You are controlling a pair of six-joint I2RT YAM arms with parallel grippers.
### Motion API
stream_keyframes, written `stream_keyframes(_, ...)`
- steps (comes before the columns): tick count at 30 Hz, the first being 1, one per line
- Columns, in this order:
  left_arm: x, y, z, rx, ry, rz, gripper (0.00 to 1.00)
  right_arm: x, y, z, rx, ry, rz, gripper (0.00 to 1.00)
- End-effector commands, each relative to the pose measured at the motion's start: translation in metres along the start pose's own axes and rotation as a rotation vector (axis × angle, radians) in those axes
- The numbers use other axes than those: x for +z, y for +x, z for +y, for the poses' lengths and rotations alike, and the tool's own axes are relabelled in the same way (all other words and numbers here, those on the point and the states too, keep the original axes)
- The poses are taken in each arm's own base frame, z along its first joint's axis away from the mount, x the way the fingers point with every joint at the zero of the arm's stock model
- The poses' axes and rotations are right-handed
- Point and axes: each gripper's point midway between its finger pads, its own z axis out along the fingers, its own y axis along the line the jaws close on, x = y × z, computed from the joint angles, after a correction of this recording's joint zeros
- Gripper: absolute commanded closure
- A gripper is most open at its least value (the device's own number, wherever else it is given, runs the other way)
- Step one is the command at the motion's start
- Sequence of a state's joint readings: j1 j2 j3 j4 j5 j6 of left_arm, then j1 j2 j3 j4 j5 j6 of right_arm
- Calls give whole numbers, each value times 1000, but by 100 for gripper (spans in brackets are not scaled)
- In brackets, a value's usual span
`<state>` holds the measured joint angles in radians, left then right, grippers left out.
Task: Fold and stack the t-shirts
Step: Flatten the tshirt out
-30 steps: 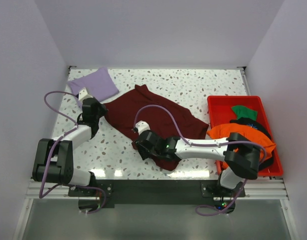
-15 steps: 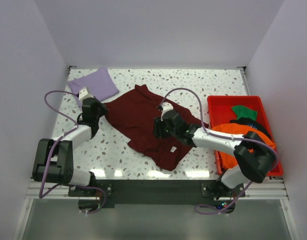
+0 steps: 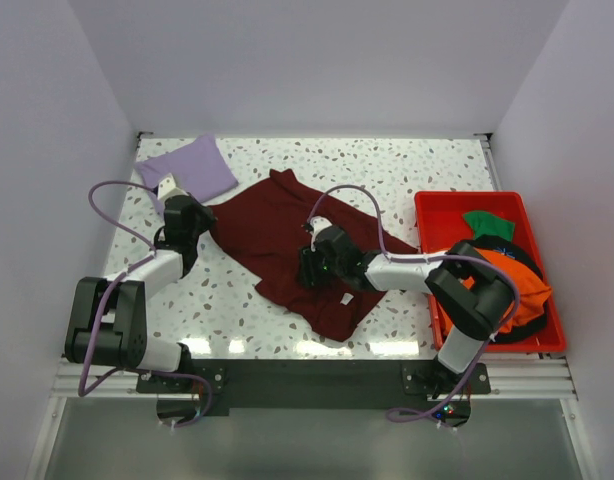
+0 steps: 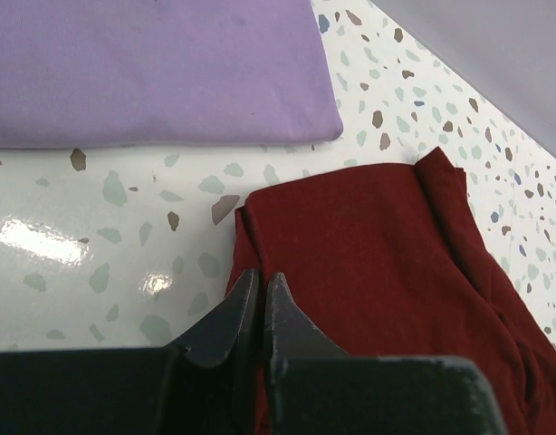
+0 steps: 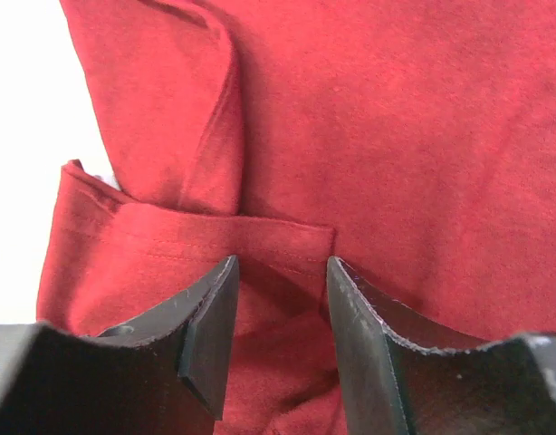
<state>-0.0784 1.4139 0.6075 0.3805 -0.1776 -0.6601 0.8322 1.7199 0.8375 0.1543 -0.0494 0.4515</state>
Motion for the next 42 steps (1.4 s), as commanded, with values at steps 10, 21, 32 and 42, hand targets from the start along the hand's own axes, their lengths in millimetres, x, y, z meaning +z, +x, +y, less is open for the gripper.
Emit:
stream_keyframes(10, 2, -11, -4, 15, 26, -43, 100, -2, -6, 25, 46, -139, -41, 48)
stream_keyframes(21, 2, -10, -4, 14, 24, -41, 100, 13, -1, 35, 43, -183, 2, 67)
stream_keyframes(32, 2, -12, -1, 14, 10, -47, 100, -32, -43, 20, -33, -42, -110, 100)
stream_keyframes(42, 0, -13, 0, 16, 2, -49, 100, -113, -67, -5, -55, 103, -266, 100)
